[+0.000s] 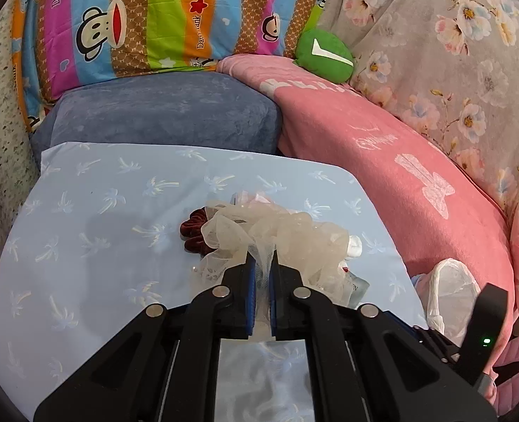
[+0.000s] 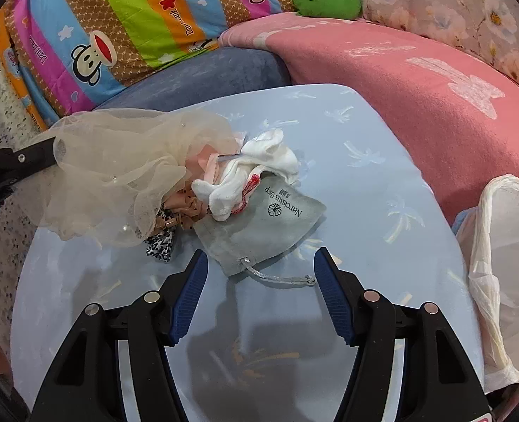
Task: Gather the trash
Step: 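Grasp the white sock and grey pouch with the right tool while the left tool holds the puff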
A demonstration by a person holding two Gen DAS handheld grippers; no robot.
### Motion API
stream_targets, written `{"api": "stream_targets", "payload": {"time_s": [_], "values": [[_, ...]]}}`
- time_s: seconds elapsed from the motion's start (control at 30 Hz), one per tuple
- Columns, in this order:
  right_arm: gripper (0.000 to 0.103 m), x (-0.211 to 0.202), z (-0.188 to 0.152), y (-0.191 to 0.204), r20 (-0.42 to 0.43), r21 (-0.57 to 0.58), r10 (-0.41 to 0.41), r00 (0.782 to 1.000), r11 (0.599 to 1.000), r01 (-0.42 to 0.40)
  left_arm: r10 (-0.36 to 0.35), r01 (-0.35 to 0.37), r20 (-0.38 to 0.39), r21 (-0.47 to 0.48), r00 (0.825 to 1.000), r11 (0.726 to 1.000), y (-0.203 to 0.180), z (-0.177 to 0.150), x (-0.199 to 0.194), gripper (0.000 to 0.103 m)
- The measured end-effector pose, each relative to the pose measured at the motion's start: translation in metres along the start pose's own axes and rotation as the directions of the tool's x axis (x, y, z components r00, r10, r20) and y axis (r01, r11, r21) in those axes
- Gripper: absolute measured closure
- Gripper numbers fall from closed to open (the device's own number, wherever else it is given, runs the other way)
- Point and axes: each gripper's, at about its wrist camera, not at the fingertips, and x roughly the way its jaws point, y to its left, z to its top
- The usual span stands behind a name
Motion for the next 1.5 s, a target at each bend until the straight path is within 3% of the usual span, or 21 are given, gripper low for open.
{"api": "stream_targets", "payload": {"time_s": [0.23, 0.37, 0.4, 0.47, 0.57, 1.07, 1.5], "values": [[0.045, 0.026, 0.002, 0.003, -0.039, 0.010, -0.006, 0.999, 1.000, 0.007, -0.005, 0.005, -0.018, 0.004, 1.000, 1.000, 0.004, -0.004, 0.005, 0.097], [0.069, 0.036, -0.002, 0.003, -0.073, 0.012, 0.010, 0.997, 1.000, -0.009, -0.004, 0.004, -0.028, 0.006, 1.000, 1.000, 0.002, -0.005, 0.008, 0.097], [0.071, 0.035, -0.003, 0.004, -0.066, 0.007, 0.006, 0.998, 1.000, -0.005, -0.004, 0.004, -0.029, 0.007, 1.000, 1.000, 0.002, -0.006, 0.008, 0.097], [0.086, 0.034, -0.005, 0.003, -0.074, 0.005, 0.012, 0.997, 1.000, -0.011, -0.003, 0.003, -0.032, 0.011, 0.999, 1.000, 0.000, -0.008, 0.008, 0.097], [0.097, 0.028, -0.008, -0.001, -0.076, 0.022, 0.030, 0.997, 0.999, -0.029, -0.007, 0.008, -0.037, 0.014, 0.999, 1.000, -0.003, -0.011, 0.007, 0.097], [0.098, -0.065, -0.018, -0.038, 0.065, 0.078, 0.044, 0.997, 0.996, -0.049, -0.049, 0.050, -0.022, 0.082, 0.999, 0.995, -0.053, -0.018, -0.017, 0.097], [0.098, -0.148, -0.015, -0.083, 0.220, 0.131, 0.017, 0.975, 0.990, -0.047, -0.095, 0.090, 0.024, 0.161, 0.995, 0.983, -0.112, -0.018, -0.045, 0.097]]}}
